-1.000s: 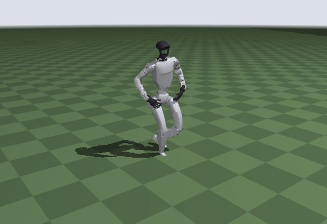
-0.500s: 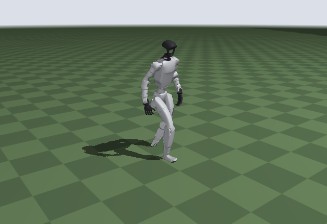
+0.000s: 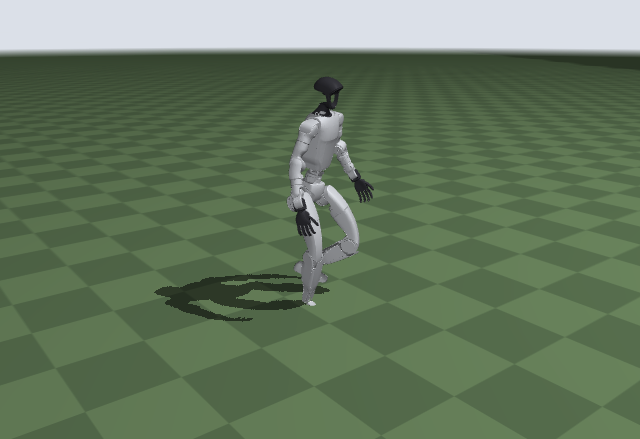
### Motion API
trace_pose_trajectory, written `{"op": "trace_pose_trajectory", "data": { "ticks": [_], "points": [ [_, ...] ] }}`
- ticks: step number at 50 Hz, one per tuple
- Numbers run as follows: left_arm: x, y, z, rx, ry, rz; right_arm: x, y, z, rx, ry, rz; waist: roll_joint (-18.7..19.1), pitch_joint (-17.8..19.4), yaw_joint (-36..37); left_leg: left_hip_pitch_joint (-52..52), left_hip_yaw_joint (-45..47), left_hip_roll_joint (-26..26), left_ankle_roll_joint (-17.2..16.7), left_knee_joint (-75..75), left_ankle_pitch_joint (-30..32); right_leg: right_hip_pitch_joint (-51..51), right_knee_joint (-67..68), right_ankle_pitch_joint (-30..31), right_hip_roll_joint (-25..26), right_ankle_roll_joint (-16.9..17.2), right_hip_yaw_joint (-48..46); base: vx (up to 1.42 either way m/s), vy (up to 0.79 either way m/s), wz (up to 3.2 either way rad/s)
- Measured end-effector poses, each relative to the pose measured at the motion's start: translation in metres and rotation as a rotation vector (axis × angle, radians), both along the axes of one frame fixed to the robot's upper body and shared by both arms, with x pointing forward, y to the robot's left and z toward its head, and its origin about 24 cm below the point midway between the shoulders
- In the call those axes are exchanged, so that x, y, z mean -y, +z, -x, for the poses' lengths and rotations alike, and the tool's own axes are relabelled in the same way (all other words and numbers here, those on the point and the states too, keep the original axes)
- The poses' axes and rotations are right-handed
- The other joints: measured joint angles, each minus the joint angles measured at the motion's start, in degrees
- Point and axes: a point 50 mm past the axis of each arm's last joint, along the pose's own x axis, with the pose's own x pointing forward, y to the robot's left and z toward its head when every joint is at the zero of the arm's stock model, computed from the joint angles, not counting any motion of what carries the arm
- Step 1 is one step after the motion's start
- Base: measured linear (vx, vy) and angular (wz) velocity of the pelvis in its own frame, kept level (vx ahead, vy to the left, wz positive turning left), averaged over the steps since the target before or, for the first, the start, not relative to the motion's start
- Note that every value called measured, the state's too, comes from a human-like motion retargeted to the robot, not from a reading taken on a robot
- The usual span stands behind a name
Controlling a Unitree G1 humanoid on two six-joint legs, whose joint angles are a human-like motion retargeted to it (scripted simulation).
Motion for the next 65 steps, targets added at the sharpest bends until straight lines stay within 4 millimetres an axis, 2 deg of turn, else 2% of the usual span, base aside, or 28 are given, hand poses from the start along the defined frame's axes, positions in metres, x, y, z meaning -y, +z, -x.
{"op": "trace_pose_trajectory", "data": {
  "ticks": [5, 10, 13, 16, 20, 22, 25, 28, 30, 35, 38, 42, 44, 53, 61, 63, 65],
  "points": [
    [0.002, -0.005, 0.009, -0.025, 0.019, -0.023, 0.009, 0.011, -0.016, 0.076, -0.008, 0.060, -1.4, 0.7, 2.8, -5.4, 0.0, -8.5, -1.8, -14.1, -1.7, 5.8, -3.3, -1.7, 0.3, 1.7, 1.9, 0.38, -0.05, -0.22],
    [0.008, -0.011, 0.021, -0.054, 0.040, -0.024, 0.010, 0.021, -0.034, 0.159, 0.015, 0.107, -3.0, 0.5, 3.1, -5.6, -1.2, -17.2, -3.7, -34.8, 1.7, 9.0, -3.9, -3.9, -1.4, 2.8, 3.1, 0.33, 0.00, -0.11],
    [0.012, -0.015, 0.032, -0.080, 0.059, -0.014, 0.006, 0.022, -0.039, 0.186, 0.044, 0.112, -2.7, -0.1, 3.7, -5.8, -2.7, -18.7, -4.1, -37.4, 3.1, 8.4, 0.7, -6.6, -1.2, 2.8, 3.7, 0.27, 0.03, -0.25],
    [0.013, -0.019, 0.042, -0.105, 0.085, -0.004, 0.000, 0.022, -0.042, 0.193, 0.079, 0.109, -4.0, -0.5, 3.4, -4.0, -2.7, -20.9, -3.1, -38.2, 3.9, 7.7, 6.2, -9.6, -2.9, 3.0, 4.8, 0.28, 0.05, -0.11],
    [0.012, -0.023, 0.059, -0.153, 0.115, 0.011, -0.009, 0.017, -0.040, 0.169, 0.133, 0.085, -6.8, 0.2, 1.6, -0.1, -1.0, -24.3, -0.7, -39.2, 2.2, 5.4, 18.8, -10.7, -7.9, 5.1, 5.4, 0.26, 0.07, 0.12],
    [0.010, -0.024, 0.064, -0.170, 0.128, 0.023, -0.014, 0.016, -0.041, 0.158, 0.162, 0.067, -10.6, 1.7, -1.2, 4.2, 1.2, -29.4, 0.6, -44.6, 3.5, 2.2, 30.2, -8.7, -15.6, 7.0, 6.0, 0.24, 0.08, 0.46],
    [0.009, -0.025, 0.069, -0.189, 0.131, 0.044, -0.016, 0.015, -0.039, 0.140, 0.182, 0.046, -12.6, 2.3, -4.4, 7.9, 2.0, -33.4, 1.5, -49.9, 4.7, -3.8, 41.9, -6.3, -22.1, 7.1, 7.9, 0.23, 0.06, 0.36],
    [0.007, -0.025, 0.069, -0.190, 0.135, 0.048, -0.017, 0.012, -0.034, 0.117, 0.182, 0.029, -12.7, 2.3, -6.9, 11.3, 1.2, -34.7, 1.4, -54.5, 5.6, -8.5, 43.2, -7.1, -23.9, 6.2, 9.9, 0.25, 0.02, 0.25],
    [0.004, -0.023, 0.065, -0.177, 0.133, 0.041, -0.017, 0.010, -0.030, 0.099, 0.178, 0.018, -12.2, 2.2, -8.0, 13.9, 0.3, -34.9, 1.1, -58.2, 6.3, -10.6, 39.3, -7.6, -23.3, 5.8, 11.1, 0.26, -0.01, 0.08],
    [-0.002, -0.015, 0.048, -0.114, 0.101, 0.000, -0.018, 0.002, -0.014, 0.041, 0.144, -0.020, -10.6, 1.4, -8.5, 17.5, -1.8, -33.1, 0.3, -61.9, 6.4, -11.0, 23.4, -5.1, -17.1, 6.8, 14.5, 0.22, -0.07, -0.04],
    [-0.003, -0.011, 0.039, -0.075, 0.077, -0.016, -0.019, -0.003, -0.004, 0.005, 0.126, -0.044, -10.3, 1.0, -7.7, 18.8, -2.4, -32.2, -0.1, -62.0, 5.7, -8.7, 18.1, -3.9, -15.1, 6.7, 15.0, 0.18, -0.12, -0.16],
    [0.001, -0.009, 0.032, -0.038, 0.055, -0.010, -0.022, -0.007, 0.005, -0.027, 0.107, -0.074, -10.6, 0.7, -6.9, 19.0, -2.6, -31.3, -0.5, -59.3, 3.9, -6.3, 16.2, -5.3, -14.2, 6.0, 14.5, 0.15, -0.14, -0.20],
    [0.001, -0.007, 0.027, -0.018, 0.048, -0.005, -0.024, -0.008, 0.003, -0.026, 0.097, -0.090, -9.4, 1.2, -5.6, 20.4, -3.1, -29.2, -0.8, -58.7, 3.0, -2.6, 11.6, -4.5, -11.9, 5.5, 13.3, 0.15, -0.15, -0.38],
    [0.008, -0.006, 0.022, 0.023, 0.065, 0.023, -0.033, -0.009, -0.003, -0.009, 0.075, -0.125, -8.0, 2.6, -3.3, 16.8, -2.8, -23.7, -1.6, -43.7, -0.5, 1.4, 9.5, -5.7, -7.7, 5.3, 11.1, 0.07, -0.14, -0.25],
    [0.013, -0.006, 0.022, 0.026, 0.054, 0.027, -0.033, -0.004, -0.017, 0.030, 0.097, -0.114, -3.4, 4.6, -0.4, 11.1, -5.2, -18.3, -1.8, -29.8, -2.3, 5.5, 4.2, -4.1, -0.8, 4.6, 9.4, 0.03, -0.09, -0.37],
    [0.016, -0.006, 0.018, 0.026, 0.033, 0.031, -0.030, 0.000, -0.024, 0.049, 0.104, -0.103, -1.3, 4.6, 0.6, 9.6, -7.0, -16.9, -1.7, -28.5, -3.2, 9.4, -4.8, -0.1, 2.3, 4.4, 9.4, 0.05, -0.05, -0.40],
    [0.020, -0.008, 0.022, 0.012, 0.013, 0.036, -0.031, 0.002, -0.027, 0.057, 0.119, -0.093, 0.2, 4.9, 0.9, 8.8, -7.9, -15.9, -1.9, -26.9, -3.9, 9.9, -5.5, 0.6, 3.9, 4.4, 9.2, 0.01, -0.04, -0.36]
  ]
}}
